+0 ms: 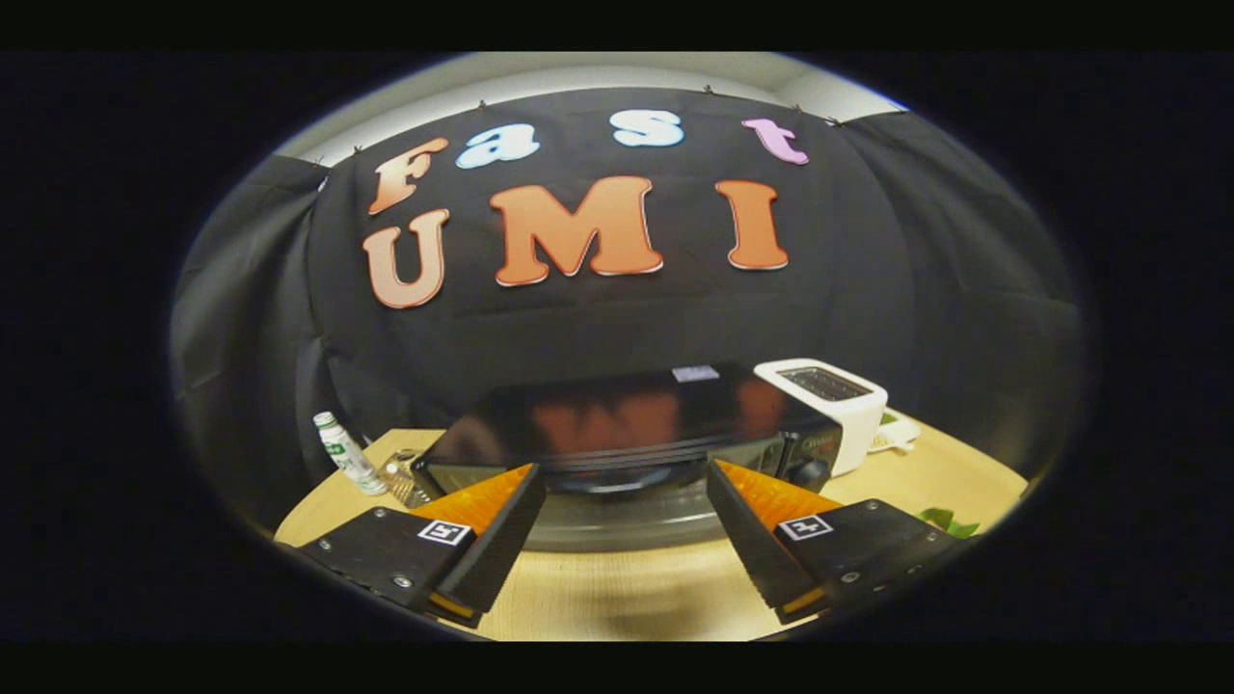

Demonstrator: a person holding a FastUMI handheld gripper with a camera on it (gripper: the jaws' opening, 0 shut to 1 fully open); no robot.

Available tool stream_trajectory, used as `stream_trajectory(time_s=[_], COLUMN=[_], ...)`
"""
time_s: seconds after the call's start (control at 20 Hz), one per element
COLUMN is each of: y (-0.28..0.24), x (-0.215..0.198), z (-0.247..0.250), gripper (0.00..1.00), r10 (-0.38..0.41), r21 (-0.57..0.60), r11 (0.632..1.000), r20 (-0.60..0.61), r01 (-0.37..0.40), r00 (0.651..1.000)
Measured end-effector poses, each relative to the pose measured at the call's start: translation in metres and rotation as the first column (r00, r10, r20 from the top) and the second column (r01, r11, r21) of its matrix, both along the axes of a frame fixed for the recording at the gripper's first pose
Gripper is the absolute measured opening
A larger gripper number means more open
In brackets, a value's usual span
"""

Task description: Open the toaster oven, put the food inside, and close the toaster oven door.

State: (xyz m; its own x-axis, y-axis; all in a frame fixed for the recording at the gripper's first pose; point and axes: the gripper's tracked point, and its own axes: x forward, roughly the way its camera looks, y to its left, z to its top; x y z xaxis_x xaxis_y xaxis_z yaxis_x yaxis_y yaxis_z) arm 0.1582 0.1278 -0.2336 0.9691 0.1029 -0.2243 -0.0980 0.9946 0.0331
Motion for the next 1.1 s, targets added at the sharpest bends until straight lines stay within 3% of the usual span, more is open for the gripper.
stream_trajectory(time_s=[0.25,0.3,0.65,1.1], y=[0.016,0.011,0.004,-0.009], x=[0.015,0.021,-0.037,-0.111], z=[-0.028,-0.015,-0.034,-0.094], gripper=[1.00,1.00,1.00,0.99], r10=[0.033,0.034,0.040,0.045], r21=[-0.082,-0.084,-0.078,-0.098], r11=[0.996,0.996,0.996,0.993], r20=[-0.093,-0.065,-0.082,-0.170], r01=[-0.040,-0.040,-0.046,-0.062], r00=[0.995,0.997,0.996,0.984])
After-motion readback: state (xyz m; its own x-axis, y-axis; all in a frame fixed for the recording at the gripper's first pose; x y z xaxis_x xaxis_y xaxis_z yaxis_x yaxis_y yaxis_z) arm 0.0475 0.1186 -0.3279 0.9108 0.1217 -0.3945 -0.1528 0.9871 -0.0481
